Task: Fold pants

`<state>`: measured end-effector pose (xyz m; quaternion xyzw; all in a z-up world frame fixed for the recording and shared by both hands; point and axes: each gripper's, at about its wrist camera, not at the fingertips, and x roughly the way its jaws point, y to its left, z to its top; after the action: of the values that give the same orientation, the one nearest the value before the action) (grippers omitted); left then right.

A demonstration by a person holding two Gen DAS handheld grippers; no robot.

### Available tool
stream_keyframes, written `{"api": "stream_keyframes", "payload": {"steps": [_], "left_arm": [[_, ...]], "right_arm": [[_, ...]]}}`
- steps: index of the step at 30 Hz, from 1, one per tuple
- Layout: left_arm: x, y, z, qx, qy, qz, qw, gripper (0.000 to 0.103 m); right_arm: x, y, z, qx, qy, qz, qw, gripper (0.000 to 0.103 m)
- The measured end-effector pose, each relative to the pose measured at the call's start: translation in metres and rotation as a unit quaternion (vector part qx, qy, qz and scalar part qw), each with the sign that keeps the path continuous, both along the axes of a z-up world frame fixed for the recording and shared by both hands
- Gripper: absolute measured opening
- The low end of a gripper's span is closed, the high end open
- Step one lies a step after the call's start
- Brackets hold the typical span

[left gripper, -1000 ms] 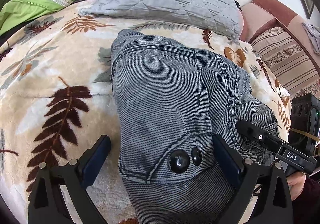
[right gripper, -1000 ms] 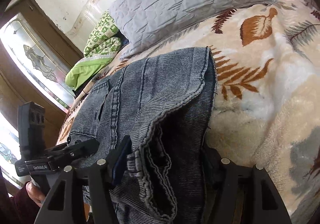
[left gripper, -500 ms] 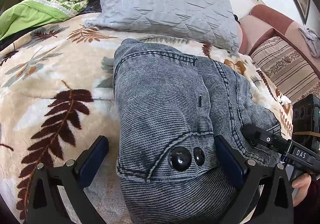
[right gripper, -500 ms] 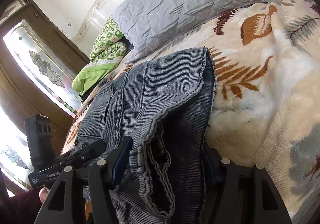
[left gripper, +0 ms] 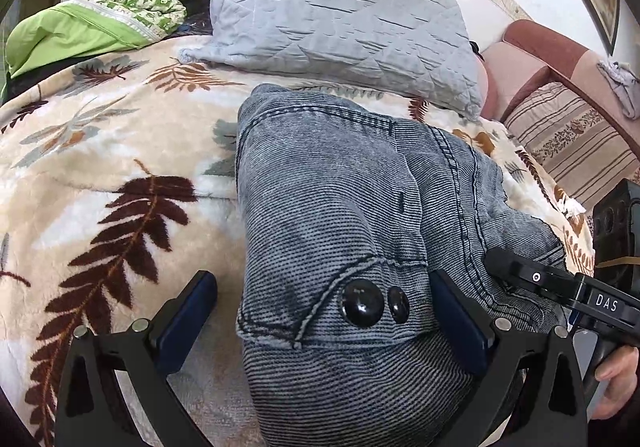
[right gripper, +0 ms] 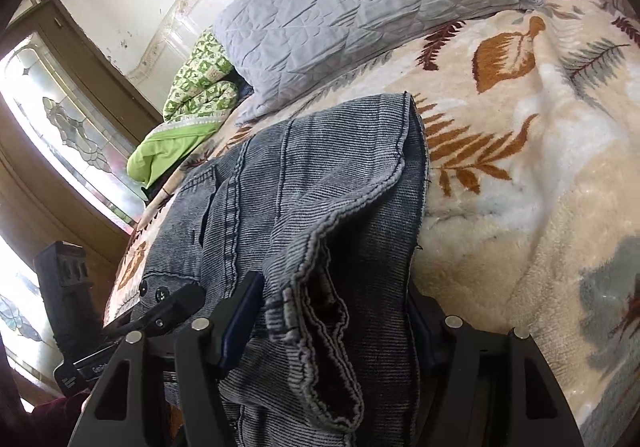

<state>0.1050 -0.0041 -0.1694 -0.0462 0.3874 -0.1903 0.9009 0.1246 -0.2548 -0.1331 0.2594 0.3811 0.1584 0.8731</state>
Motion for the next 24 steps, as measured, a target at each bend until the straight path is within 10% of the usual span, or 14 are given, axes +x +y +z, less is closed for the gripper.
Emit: {"api": "stream_keyframes", "payload": {"steps": [12,24], "left_arm": [[-0.01,-0.012,0.023,0.032,0.043,0.078,0.9955,0.103],[-0.108,-0.018,0.186,0.125,-0.137,0.092,0.9783,0.103]], "right_arm": [[-0.01,-0.005,0.016,-0.011,0.019,-0.005,1.0,0.072],[-0.143,-0.033,0.126,-0.127,-0.129,-0.146,0.973,0.077]]}}
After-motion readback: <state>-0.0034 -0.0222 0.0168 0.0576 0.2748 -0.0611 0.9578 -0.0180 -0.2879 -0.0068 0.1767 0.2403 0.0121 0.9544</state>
